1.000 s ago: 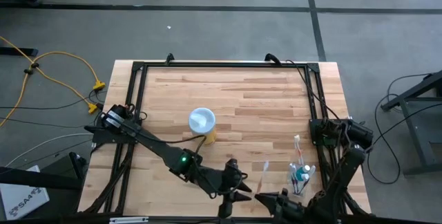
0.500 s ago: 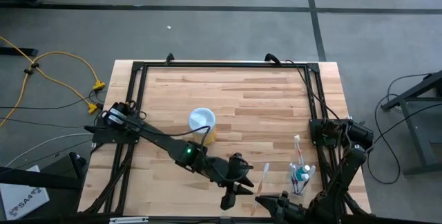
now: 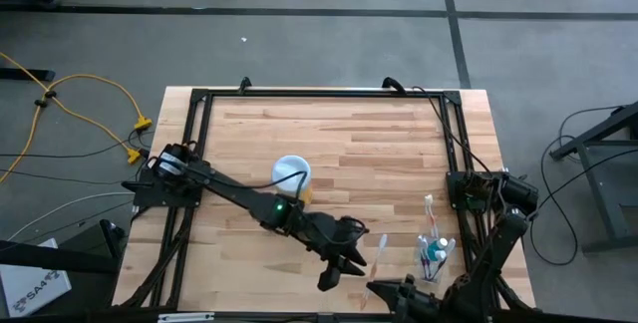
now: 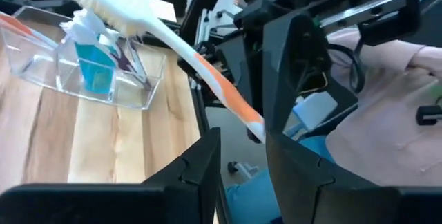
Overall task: Pick & Place toothbrushing station
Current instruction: Put the orange toothbrush in the top section of the transparent organizer
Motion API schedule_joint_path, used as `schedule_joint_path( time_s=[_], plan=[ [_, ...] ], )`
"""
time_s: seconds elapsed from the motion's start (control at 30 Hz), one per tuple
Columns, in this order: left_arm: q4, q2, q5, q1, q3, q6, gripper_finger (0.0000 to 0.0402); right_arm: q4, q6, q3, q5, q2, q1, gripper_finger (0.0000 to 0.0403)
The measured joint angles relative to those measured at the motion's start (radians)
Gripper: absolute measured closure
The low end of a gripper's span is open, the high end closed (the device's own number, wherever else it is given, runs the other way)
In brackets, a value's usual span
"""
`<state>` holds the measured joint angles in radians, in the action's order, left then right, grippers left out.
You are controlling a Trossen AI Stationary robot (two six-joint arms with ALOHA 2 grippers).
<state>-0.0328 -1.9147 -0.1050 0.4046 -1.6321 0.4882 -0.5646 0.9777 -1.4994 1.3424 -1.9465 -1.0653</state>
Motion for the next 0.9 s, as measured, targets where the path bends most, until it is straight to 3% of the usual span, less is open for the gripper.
schedule_joint_path(
  time_s=[0.9],
  plan=[
    [0.104, -0.050, -0.195, -0.062, 0.001, -0.062, 0.0290, 0.078, 0.070, 0.000, -0.018, 0.000, 0.027, 0.0390]
  ],
)
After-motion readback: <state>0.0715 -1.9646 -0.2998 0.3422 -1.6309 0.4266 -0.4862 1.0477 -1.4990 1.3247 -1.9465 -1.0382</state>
